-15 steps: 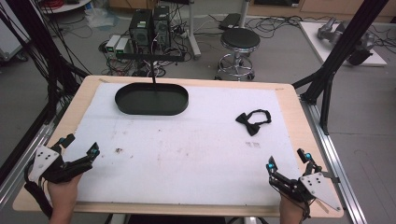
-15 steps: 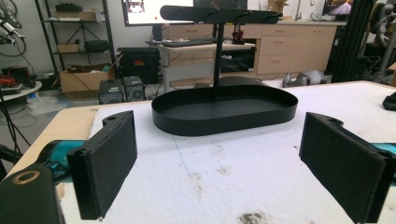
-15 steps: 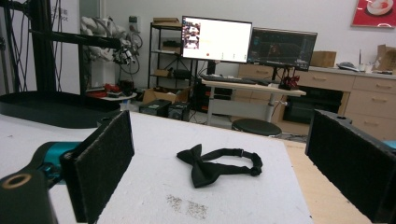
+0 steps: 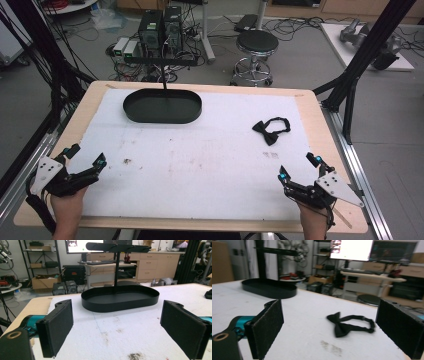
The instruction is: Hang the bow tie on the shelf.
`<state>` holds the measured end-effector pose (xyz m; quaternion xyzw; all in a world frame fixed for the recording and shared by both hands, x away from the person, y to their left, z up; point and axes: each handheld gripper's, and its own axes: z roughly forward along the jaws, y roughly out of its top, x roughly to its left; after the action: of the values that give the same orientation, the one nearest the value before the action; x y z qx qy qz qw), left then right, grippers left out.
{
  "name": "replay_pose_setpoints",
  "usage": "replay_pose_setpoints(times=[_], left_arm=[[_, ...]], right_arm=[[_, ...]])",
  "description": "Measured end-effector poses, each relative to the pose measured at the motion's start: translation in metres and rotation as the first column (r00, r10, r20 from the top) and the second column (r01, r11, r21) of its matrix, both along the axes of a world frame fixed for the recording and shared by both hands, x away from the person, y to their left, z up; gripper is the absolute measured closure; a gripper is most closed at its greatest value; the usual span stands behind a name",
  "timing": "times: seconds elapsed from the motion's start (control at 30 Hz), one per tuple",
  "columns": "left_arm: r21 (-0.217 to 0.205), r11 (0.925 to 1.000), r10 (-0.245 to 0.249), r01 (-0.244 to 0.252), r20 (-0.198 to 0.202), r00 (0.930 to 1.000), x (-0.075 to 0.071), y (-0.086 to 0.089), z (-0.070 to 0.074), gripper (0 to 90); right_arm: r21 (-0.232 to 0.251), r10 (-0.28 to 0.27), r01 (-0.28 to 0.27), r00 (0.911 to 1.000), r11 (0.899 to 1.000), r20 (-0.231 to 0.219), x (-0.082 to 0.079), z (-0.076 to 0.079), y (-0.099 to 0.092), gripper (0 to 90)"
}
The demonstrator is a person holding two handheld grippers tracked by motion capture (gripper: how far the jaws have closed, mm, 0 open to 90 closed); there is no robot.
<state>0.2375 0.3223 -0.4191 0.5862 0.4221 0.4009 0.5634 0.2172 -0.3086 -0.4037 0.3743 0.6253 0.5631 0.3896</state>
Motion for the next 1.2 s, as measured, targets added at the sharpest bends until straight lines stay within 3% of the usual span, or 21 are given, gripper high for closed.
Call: replay_pose_setpoints(times=[0.07, 0.27, 0.63, 0.77, 0.97, 1.03, 1.2], left_arm=[[0.001, 1.0, 0.0, 0.0, 0.001, 1.0, 0.0, -0.001, 0.0, 11.7], [0.0, 1.0, -0.001, 0.001, -0.001, 1.0, 0.0, 0.0, 0.0, 11.7], [0.01, 0.9999, -0.006, 0.006, -0.006, 1.0, 0.001, -0.004, -0.002, 11.7], [0.012, 0.9999, -0.008, 0.008, -0.009, 0.9999, 0.002, -0.005, -0.003, 11.7], [0.015, 0.9998, -0.009, 0.01, -0.013, 0.9999, 0.002, -0.005, -0.004, 11.7], [0.014, 0.9999, -0.009, 0.009, -0.012, 0.9999, 0.002, -0.005, -0.004, 11.7], [0.014, 0.9998, -0.013, 0.013, -0.021, 0.9997, 0.004, -0.006, -0.006, 11.7]], right_arm=[[-0.005, 0.025, -0.025, 0.9997, 1.0, -0.007, 0.005, 0.003, 0.002, 7.0], [-0.034, 0.09, -0.093, 0.9924, 0.995, -0.084, 0.031, 0.012, 0.01, 7.0], [-0.082, 0.109, -0.126, 0.9761, 0.989, -0.188, 0.08, 0.027, 0.014, 7.0], [-0.086, 0.108, -0.131, 0.9668, 0.988, -0.232, 0.101, 0.022, 0.018, 7.1], [-0.132, 0.086, -0.13, 0.9522, 0.983, -0.293, 0.127, 0.007, 0.024, 7.1], [-0.124, 0.069, -0.115, 0.9432, 0.986, -0.325, 0.136, 0.001, 0.023, 7.1], [-0.078, 0.056, -0.089, 0.9329, 0.993, -0.356, 0.153, -0.007, 0.019, 7.1]])
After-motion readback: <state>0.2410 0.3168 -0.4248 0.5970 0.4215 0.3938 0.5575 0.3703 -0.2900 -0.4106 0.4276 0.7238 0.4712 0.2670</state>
